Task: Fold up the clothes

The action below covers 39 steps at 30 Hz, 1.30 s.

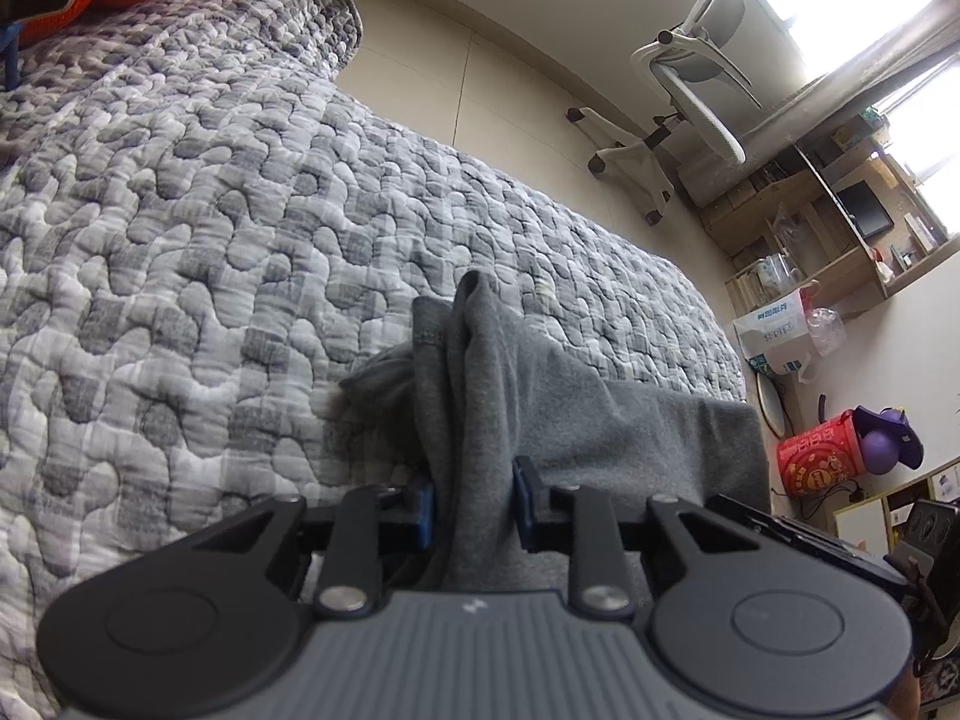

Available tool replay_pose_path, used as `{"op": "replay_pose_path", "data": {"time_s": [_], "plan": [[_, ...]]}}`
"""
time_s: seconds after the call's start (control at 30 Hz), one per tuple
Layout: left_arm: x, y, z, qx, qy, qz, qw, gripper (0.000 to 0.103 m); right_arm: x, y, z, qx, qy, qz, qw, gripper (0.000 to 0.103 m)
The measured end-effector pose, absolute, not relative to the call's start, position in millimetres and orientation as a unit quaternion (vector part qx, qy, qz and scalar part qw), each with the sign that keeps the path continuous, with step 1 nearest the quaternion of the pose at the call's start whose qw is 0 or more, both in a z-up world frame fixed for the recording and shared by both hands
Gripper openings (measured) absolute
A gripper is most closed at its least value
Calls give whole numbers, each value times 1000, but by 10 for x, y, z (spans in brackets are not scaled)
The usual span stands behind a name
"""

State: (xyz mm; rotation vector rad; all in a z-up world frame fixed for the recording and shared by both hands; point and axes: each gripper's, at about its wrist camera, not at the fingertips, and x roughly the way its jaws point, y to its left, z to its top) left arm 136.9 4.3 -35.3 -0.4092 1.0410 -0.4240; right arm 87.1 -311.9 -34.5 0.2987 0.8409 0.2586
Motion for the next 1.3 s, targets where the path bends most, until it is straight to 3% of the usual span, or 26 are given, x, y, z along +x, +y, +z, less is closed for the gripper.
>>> {"op": "replay_pose_path", "data": {"time_s": [0.13, 0.43, 0.8, 1.03, 1.3], "plan": [[1243, -161, -228, -110, 466, -187, 858, 24, 869, -3051, -364, 120, 405, 121, 898, 22], [735, -1026, -112, 179, 338, -116, 917, 24, 892, -2958, -383, 95, 401, 117, 903, 22], [628, -1267, -246, 259, 310, -58, 913, 26, 879, -2935, -400, 84, 397, 117, 907, 23], [717, -1127, -186, 194, 344, -71, 916, 28, 897, -2904, -386, 77, 400, 114, 906, 23], [1281, -43, -263, -134, 486, -149, 851, 40, 938, -2980, -368, 111, 408, 115, 899, 23]]}}
